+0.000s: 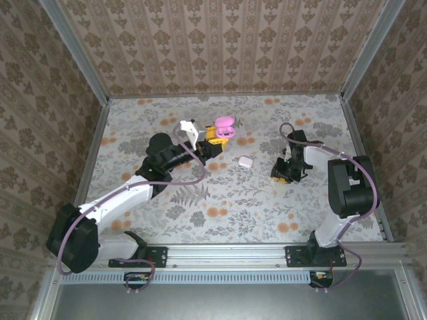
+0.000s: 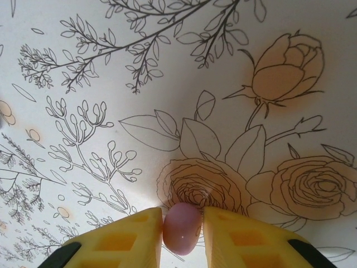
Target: Insert the wireless bluetooth earbuds into the charging case
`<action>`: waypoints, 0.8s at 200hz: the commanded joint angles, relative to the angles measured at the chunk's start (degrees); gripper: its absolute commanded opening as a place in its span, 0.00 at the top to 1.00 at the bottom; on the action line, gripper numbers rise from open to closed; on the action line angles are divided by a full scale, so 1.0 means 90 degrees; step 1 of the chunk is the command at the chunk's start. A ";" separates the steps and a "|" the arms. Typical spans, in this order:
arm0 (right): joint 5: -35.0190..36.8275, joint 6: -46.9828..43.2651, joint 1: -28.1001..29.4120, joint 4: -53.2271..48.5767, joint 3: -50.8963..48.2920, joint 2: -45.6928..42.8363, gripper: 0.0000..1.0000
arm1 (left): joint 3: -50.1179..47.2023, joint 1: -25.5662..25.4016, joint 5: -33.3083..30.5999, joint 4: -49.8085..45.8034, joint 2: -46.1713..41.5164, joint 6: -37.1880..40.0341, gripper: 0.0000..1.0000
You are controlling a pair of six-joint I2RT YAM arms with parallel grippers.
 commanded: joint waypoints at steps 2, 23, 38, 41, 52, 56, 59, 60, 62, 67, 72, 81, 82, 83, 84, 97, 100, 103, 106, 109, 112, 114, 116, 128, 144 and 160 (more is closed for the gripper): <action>0.0066 0.0118 0.0183 -0.0120 0.0150 0.0193 0.72 | 0.0066 -0.0040 0.0012 0.0004 -0.0098 0.0122 0.67; 0.0105 0.0132 0.0229 -0.0130 0.0211 0.0236 0.72 | 0.0054 -0.0036 -0.0017 -0.0008 -0.0130 0.0124 0.67; 0.0154 0.0106 0.0243 -0.0173 0.0262 0.0300 0.72 | 0.0044 -0.0034 -0.0017 0.0002 -0.0142 0.0124 0.67; 0.0154 0.0105 0.0248 -0.0181 0.0274 0.0316 0.72 | 0.0039 -0.0032 -0.0014 -0.0007 -0.0142 0.0124 0.67; 0.0154 0.0095 0.0258 -0.0172 0.0302 0.0339 0.72 | 0.0037 -0.0034 -0.0023 -0.0023 -0.0152 0.0132 0.67; 0.0154 0.0099 0.0267 -0.0153 0.0321 0.0339 0.72 | 0.0035 -0.0034 -0.0024 -0.0025 -0.0154 0.0133 0.67; 0.0153 0.0100 0.0265 -0.0159 0.0323 0.0341 0.72 | 0.0035 -0.0033 -0.0038 -0.0025 -0.0152 0.0142 0.67; 0.0153 0.0097 0.0267 -0.0159 0.0323 0.0337 0.73 | 0.0034 -0.0035 -0.0035 -0.0030 -0.0152 0.0143 0.67; 0.0151 0.0099 0.0268 -0.0155 0.0336 0.0334 0.73 | 0.0034 -0.0033 -0.0033 -0.0029 -0.0152 0.0143 0.67; 0.0153 0.0096 0.0278 -0.0150 0.0341 0.0349 0.73 | 0.0034 -0.0034 -0.0039 -0.0025 -0.0152 0.0138 0.67; 0.0151 0.0097 0.0278 -0.0159 0.0359 0.0352 0.73 | 0.0029 -0.0036 -0.0037 -0.0025 -0.0152 0.0142 0.67; 0.0145 0.0089 0.0287 -0.0174 0.0399 0.0384 0.73 | 0.0042 -0.0035 -0.0037 -0.0025 -0.0144 0.0132 0.67; 0.0140 0.0092 0.0287 -0.0177 0.0406 0.0383 0.73 | 0.0043 -0.0036 -0.0039 -0.0025 -0.0143 0.0128 0.67; 0.0132 0.0093 0.0287 -0.0178 0.0409 0.0382 0.74 | 0.0044 -0.0031 -0.0041 -0.0025 -0.0138 0.0126 0.67; 0.0133 0.0093 0.0287 -0.0179 0.0415 0.0382 0.74 | 0.0044 -0.0029 -0.0031 -0.0025 -0.0140 0.0125 0.67; 0.0144 0.0079 0.0297 -0.0192 0.0469 0.0420 0.74 | 0.0048 -0.0036 -0.0022 -0.0026 -0.0133 0.0132 0.67; 0.0144 0.0075 0.0303 -0.0189 0.0467 0.0429 0.74 | 0.0047 -0.0036 -0.0022 -0.0030 -0.0132 0.0133 0.67; 0.0144 0.0075 0.0306 -0.0189 0.0475 0.0437 0.74 | 0.0053 -0.0036 -0.0030 -0.0034 -0.0132 0.0126 0.67; 0.0143 0.0074 0.0307 -0.0189 0.0480 0.0449 0.74 | 0.0053 -0.0036 -0.0032 -0.0035 -0.0132 0.0141 0.67; 0.0137 0.0074 0.0307 -0.0189 0.0496 0.0461 0.74 | 0.0054 -0.0035 -0.0032 -0.0040 -0.0132 0.0133 0.67; 0.0135 0.0077 0.0307 -0.0189 0.0504 0.0461 0.74 | 0.0054 -0.0027 -0.0025 -0.0040 -0.0132 0.0142 0.67; 0.0134 0.0075 0.0307 -0.0194 0.0502 0.0465 0.74 | 0.0056 -0.0028 -0.0023 -0.0043 -0.0132 0.0138 0.67; 0.0137 0.0074 0.0307 -0.0198 0.0508 0.0473 0.74 | 0.0055 -0.0029 -0.0022 -0.0044 -0.0132 0.0139 0.67; 0.0144 0.0065 0.0307 -0.0209 0.0547 0.0498 0.74 | 0.0054 -0.0027 -0.0013 -0.0046 -0.0132 0.0141 0.67; 0.0134 0.0067 0.0307 -0.0199 0.0584 0.0501 0.74 | 0.0052 -0.0034 -0.0022 -0.0054 -0.0133 0.0138 0.67; 0.0134 0.0047 0.0307 -0.0228 0.0643 0.0518 0.75 | 0.0054 -0.0035 -0.0027 -0.0059 -0.0139 0.0143 0.67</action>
